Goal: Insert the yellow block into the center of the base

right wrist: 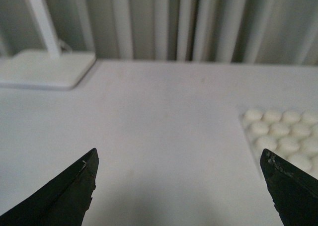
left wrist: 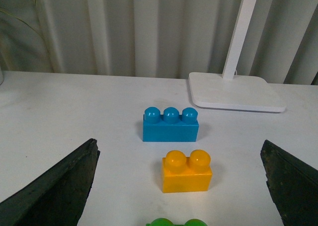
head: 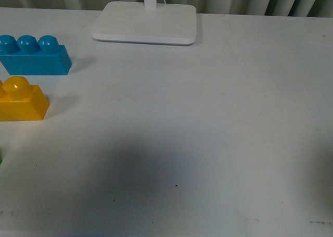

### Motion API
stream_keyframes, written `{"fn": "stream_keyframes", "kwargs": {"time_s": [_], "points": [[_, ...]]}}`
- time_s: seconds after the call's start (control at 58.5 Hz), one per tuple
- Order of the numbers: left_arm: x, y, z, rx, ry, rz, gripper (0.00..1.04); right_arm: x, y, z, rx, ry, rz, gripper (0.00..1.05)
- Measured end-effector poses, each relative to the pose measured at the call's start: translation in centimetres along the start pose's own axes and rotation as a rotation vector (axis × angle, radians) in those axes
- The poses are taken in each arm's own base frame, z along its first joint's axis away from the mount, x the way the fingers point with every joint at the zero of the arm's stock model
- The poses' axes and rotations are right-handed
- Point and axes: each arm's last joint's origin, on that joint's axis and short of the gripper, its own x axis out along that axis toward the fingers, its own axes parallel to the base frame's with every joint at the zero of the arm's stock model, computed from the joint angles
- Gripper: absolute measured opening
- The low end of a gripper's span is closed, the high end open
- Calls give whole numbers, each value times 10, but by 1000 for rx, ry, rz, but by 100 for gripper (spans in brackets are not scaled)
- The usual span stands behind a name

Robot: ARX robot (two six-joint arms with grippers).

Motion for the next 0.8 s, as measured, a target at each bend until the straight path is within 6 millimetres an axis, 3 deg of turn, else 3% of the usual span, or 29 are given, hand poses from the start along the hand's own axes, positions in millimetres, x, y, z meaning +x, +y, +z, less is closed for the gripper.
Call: {"fn": "stream_keyframes", "kwargs": {"time_s": [0.12,0.239,0.342,0.478,0.803], "points": [[0,0,0,0,0,0,98,13,-19,22,51,84,-20,96],[0,0,0,0,0,0,98,56,-62,47,63,290,-78,96],[0,0,0,0,0,0,98,101,-93,50,30,444,-82,96],[0,0,0,0,0,0,98,139,-118,49,7,552,-75,96],[0,0,0,0,0,0,98,187,-158,47,-9,669,-75,96]]}}
